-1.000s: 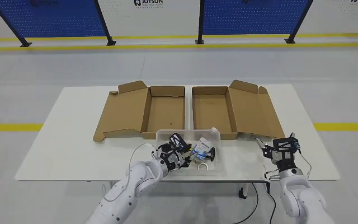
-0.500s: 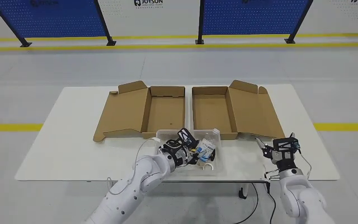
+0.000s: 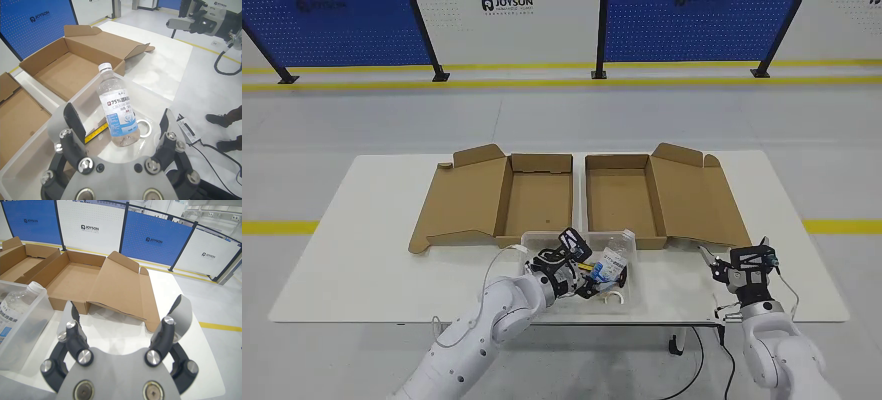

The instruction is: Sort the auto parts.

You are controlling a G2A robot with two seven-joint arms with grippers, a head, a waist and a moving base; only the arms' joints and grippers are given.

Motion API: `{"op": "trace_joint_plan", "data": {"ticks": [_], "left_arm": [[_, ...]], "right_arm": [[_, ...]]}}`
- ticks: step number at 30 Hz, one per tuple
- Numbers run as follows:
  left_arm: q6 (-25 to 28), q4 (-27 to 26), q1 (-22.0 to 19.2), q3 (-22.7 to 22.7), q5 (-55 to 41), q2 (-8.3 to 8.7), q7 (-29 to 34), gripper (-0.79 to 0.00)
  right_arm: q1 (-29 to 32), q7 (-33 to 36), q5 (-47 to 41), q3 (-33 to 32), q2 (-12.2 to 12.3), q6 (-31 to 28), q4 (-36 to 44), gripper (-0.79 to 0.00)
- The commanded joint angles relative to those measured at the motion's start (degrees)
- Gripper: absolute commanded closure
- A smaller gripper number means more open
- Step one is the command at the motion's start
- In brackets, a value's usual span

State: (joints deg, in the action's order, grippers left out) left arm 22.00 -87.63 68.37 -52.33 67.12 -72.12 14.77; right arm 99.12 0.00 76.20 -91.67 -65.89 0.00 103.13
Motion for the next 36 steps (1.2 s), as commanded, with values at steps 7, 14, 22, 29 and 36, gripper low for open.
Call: {"op": "trace_joint_plan", "data": {"ticks": [7,14,22,29,36], "left_arm": [[-1.34,-0.31,-0.92,0.64,0.05,-0.35,1.03,-0.785],[-4.81,2.76,-5.90,4.36,-3.45,-2.13,10.55,-0.785],[-9.36,8.04,-11.87,9.07,-7.13,-4.80,17.89,-0.785],[-12.57,11.99,-14.88,11.52,-8.22,-6.61,19.96,-0.785],[-13.24,14.84,-15.95,12.61,-8.17,-7.67,19.71,-0.680]], "right_arm": [[0.00,0.00,0.00,0.00,0.00,0.00,0.00,-0.785],[0.00,0.00,0.00,0.00,0.00,0.00,0.00,-0.785],[0.00,0.00,0.00,0.00,0.00,0.00,0.00,-0.785],[0.00,0.00,0.00,0.00,0.00,0.00,0.00,-0.785],[0.00,0.00,0.00,0.00,0.00,0.00,0.00,-0.785]]}}
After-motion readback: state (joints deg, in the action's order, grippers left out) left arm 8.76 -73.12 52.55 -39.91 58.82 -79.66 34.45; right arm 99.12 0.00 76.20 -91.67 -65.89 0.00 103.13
